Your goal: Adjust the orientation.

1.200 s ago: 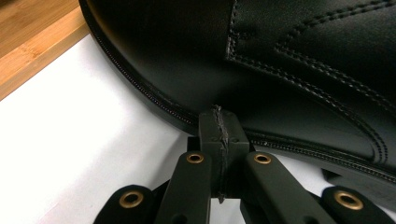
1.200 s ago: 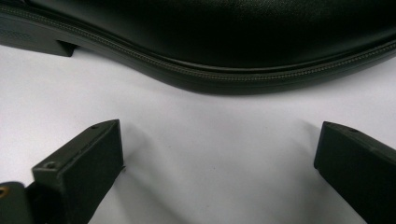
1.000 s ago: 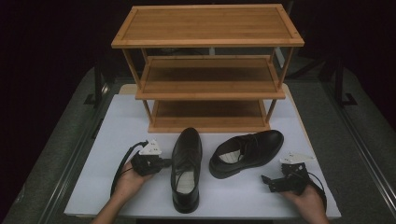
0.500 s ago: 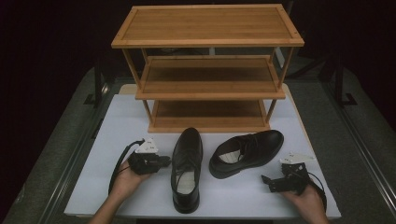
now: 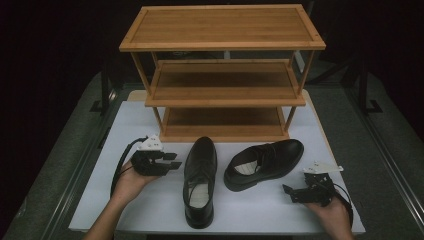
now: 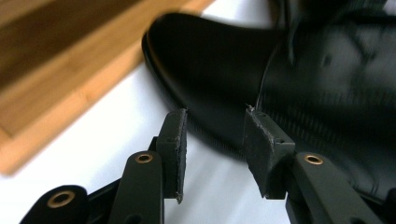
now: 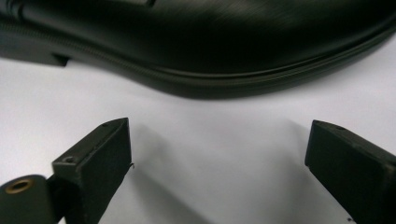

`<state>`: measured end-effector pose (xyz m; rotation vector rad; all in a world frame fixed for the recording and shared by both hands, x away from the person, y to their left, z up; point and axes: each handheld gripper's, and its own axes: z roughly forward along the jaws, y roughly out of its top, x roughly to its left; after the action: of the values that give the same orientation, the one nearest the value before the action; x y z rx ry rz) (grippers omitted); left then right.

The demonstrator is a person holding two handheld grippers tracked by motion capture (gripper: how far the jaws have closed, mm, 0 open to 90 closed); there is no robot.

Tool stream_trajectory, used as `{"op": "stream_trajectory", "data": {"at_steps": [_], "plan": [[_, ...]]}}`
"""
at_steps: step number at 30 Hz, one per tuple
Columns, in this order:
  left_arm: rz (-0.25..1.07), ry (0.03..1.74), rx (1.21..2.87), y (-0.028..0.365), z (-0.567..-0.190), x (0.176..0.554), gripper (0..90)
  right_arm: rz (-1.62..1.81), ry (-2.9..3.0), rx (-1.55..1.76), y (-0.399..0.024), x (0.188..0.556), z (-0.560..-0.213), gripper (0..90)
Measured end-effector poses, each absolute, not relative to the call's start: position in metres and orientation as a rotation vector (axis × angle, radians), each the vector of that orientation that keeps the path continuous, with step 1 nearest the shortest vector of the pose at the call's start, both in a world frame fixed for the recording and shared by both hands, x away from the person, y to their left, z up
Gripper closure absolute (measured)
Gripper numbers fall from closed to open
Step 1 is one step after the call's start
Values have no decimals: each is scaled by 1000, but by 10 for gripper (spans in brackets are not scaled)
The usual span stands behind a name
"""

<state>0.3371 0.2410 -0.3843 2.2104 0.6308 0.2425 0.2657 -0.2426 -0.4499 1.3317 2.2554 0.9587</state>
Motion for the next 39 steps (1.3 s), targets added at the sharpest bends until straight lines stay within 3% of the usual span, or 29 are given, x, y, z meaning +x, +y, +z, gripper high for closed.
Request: {"op": "stream_trajectory", "data": {"at_steps": [8,11,14,15,16,17,20,22,23,27,39], "plan": [[242,540,2222,206,-360,355,638,979,2208,1380,-253,276,-433,171],[214,481,2224,187,-351,365,716,1001,2183,1398,-260,284,-424,301],[198,459,2221,176,-348,369,772,1009,2167,1400,-263,287,-421,354],[178,431,2226,166,-346,373,832,1021,2169,1409,-266,292,-418,430],[178,431,2226,166,-346,373,862,1021,2169,1409,-266,292,-418,430],[157,406,2231,155,-345,376,894,1021,2161,1407,-269,296,-417,502],[151,381,2246,146,-346,378,899,1025,2164,1419,-273,303,-416,582],[145,370,2256,137,-347,382,899,1019,2165,1426,-276,309,-416,683],[132,354,2267,127,-349,385,899,1012,2163,1425,-278,315,-415,793],[123,329,2290,116,-352,389,899,985,2158,1431,-282,324,-415,882],[55,278,2381,78,-368,401,900,934,2090,1522,-298,365,-425,897]]}}
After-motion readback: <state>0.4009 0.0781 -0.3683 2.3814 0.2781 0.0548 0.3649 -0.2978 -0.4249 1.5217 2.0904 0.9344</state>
